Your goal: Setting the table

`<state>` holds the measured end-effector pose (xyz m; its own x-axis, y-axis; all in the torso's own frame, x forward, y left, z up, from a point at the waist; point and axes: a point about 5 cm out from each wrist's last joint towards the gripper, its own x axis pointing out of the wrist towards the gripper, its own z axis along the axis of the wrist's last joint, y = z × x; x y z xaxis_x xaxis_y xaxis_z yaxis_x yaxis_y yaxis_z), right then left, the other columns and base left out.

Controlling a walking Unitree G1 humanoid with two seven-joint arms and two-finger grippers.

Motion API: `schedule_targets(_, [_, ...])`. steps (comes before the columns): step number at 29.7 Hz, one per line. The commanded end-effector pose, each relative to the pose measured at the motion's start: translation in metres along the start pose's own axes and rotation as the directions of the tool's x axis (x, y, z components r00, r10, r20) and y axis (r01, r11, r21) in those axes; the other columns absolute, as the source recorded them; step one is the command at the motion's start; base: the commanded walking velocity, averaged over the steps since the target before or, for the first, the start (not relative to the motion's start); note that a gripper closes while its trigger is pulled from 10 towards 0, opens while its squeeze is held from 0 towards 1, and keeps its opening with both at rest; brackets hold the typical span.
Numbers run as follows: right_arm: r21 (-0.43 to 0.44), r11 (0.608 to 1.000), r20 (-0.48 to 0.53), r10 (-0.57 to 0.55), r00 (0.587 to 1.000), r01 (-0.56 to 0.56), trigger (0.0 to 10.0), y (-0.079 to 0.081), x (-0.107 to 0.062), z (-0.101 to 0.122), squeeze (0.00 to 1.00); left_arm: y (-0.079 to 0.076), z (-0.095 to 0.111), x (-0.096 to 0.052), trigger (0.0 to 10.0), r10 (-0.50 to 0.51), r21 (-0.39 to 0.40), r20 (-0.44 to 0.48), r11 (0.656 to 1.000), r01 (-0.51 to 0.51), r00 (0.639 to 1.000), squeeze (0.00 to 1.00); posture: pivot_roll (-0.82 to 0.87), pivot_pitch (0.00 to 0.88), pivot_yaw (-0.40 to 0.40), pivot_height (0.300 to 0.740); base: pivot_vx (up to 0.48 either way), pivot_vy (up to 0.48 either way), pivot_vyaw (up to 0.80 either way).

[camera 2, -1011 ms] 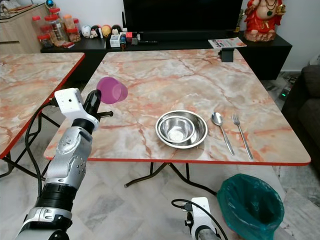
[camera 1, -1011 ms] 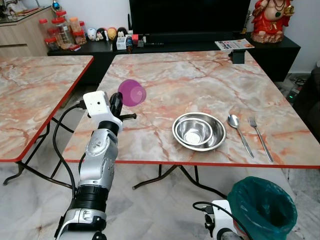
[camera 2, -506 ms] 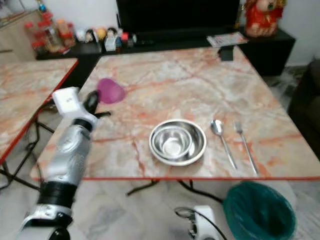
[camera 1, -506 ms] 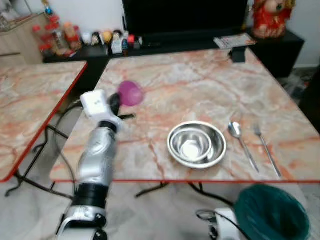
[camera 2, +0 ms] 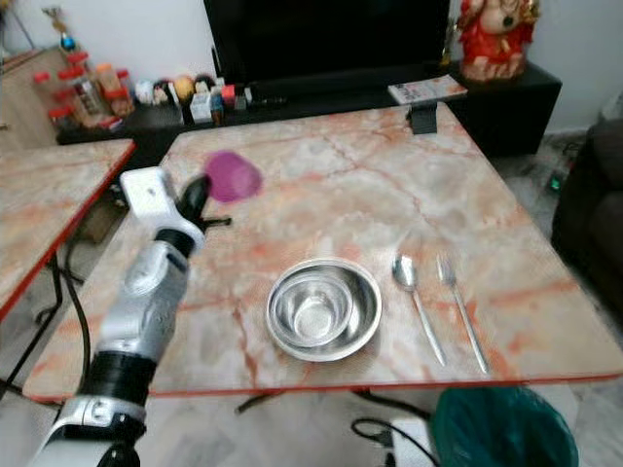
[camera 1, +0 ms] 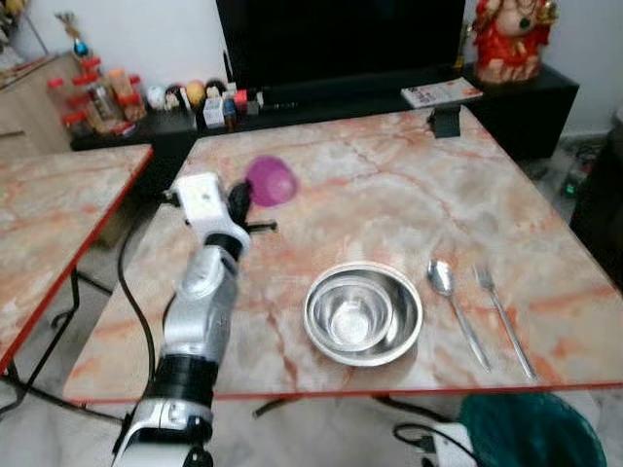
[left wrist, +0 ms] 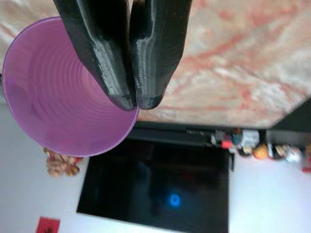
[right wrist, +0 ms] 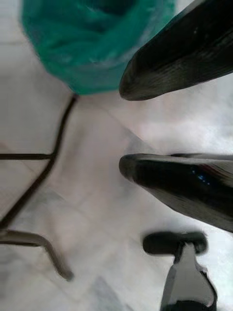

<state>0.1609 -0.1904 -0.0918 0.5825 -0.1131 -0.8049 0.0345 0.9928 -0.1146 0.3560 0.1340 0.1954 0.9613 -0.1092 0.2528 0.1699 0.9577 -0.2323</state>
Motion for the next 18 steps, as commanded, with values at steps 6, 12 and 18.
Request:
schedule_targets(6, [0.024,0.999,-0.003,0.034,0.999,-0.034,10.0,0.0159,-0.0005,-0.0009,0.0,0.0211,0.0032,-0.0048,10.0,0.041,0.021,-0.057,0.999,-0.04,0.998,0.0,0.02,0.0,0.098,0.74,0.0,0.0,0.0])
schedule_targets(12, [0.028,0.999,-0.005,0.036,0.999,-0.036,10.0,0.0186,-0.0011,-0.0026,0.0,0.0213,0.006,-0.0085,10.0,-0.022,0.047,-0.199,0.998,0.032,0.98,0.0,0.04,0.0,0.106,0.74,0.0,0.0,0.0])
schedule_targets(18, [0.037,0.999,-0.007,0.039,0.999,-0.039,10.0,0.0225,-0.0017,-0.0041,0.0,0.0188,0.005,-0.0014,10.0,-0.021,0.136,-0.312,0.988,0.067,0.95,0.0,0.04,0.0,0.123,0.74,0.0,0.0,0.0])
